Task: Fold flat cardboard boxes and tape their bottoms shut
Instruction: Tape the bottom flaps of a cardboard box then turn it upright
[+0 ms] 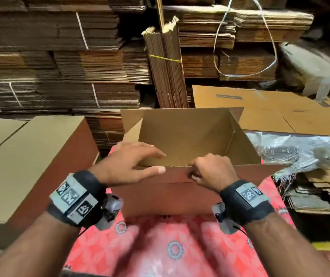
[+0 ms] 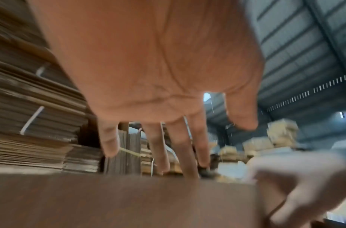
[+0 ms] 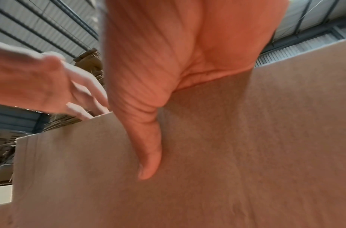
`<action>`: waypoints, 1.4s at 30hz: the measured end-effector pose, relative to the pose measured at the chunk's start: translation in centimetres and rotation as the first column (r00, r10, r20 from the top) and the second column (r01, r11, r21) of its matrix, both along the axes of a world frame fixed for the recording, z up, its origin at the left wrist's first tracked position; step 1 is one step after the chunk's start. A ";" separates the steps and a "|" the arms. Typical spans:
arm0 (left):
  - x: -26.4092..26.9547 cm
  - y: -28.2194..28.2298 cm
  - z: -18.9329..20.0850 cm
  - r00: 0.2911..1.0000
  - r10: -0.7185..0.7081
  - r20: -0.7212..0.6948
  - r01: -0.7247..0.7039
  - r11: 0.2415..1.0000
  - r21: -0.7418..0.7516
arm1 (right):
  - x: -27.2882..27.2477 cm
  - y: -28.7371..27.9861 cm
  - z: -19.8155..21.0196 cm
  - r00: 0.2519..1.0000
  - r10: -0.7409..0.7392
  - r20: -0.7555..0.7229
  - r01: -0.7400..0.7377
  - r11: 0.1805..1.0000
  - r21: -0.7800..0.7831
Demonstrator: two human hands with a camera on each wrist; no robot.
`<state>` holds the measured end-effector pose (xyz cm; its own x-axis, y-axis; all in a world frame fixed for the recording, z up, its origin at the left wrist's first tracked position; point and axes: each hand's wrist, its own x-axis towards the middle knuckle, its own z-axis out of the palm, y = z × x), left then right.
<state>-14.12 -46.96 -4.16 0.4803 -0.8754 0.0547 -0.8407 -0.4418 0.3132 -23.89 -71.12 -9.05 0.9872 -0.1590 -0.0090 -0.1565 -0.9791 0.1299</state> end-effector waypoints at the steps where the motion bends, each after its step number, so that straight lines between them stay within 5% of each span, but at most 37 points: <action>1: 1.1 -0.7 -0.3 0.997 0.054 -0.055 -0.044 0.984 0.170 | -0.1 0.1 -0.1 1.000 -0.004 0.008 0.004 1.000 0.003; 4: 4.0 -0.1 0.1 0.988 0.155 0.017 -0.139 0.821 0.554 | -1.1 -0.6 -0.2 0.999 -0.014 0.050 0.014 1.000 -0.005; 8: 4.5 3.5 0.9 0.941 0.144 0.305 -0.305 0.751 0.585 | -3.6 -4.7 -0.6 0.968 -0.104 0.230 0.110 0.994 -0.015; 10: 4.8 6.2 -0.2 0.912 0.233 0.339 -0.375 0.808 0.455 | -5.3 -7.1 -1.4 0.905 -0.202 0.375 0.200 0.979 0.045; 13: 5.5 9.6 -4.3 0.907 0.374 0.196 -0.362 0.927 -0.095 | -7.5 -10.0 -2.8 0.704 -0.431 0.564 0.358 0.902 0.242; 16: 4.6 10.1 -8.9 0.857 0.516 -0.008 -0.439 0.722 -0.534 | -8.8 -12.5 -4.8 0.502 -0.722 0.477 0.373 0.678 0.634; 18: 3.7 9.2 -11.2 0.799 0.553 -0.236 -0.564 0.554 -0.613 | -8.7 -14.5 -7.7 0.541 -0.804 0.248 0.324 0.471 0.820; 21: 3.1 7.2 -13.8 0.722 0.543 -0.430 -0.677 0.422 -0.603 | -8.2 -15.4 -10.6 0.704 -0.705 0.084 0.278 0.383 0.881; 26: 0.3 3.3 -15.5 0.552 0.304 -0.776 -0.800 0.454 -0.391 | -6.8 -16.0 -13.6 0.771 -0.634 -0.049 0.266 0.251 0.931; 29: 1.2 3.5 -15.3 0.525 0.368 -0.768 -0.827 0.433 -0.358 | -6.4 -15.5 -12.4 0.739 -0.673 0.032 0.233 0.300 0.925; 33: 5.0 5.3 -13.1 0.514 0.502 -0.695 -0.857 0.336 -0.392 | -6.5 -14.8 -7.5 0.541 -0.786 0.299 0.089 0.407 0.909; 35: 6.0 6.0 -12.8 0.503 0.562 -0.656 -0.863 0.370 -0.344 | -6.3 -14.5 -6.6 0.597 -0.747 0.292 0.093 0.427 0.900; 40: 4.2 5.7 -14.4 0.543 0.649 -0.533 -0.804 0.585 -0.107 | -7.2 -14.1 -9.3 0.873 -0.485 0.057 0.255 0.552 0.794; 42: 3.5 6.3 -15.0 0.525 0.684 -0.506 -0.792 0.610 0.002 | -7.8 -14.2 -10.6 0.913 -0.405 -0.041 0.281 0.553 0.785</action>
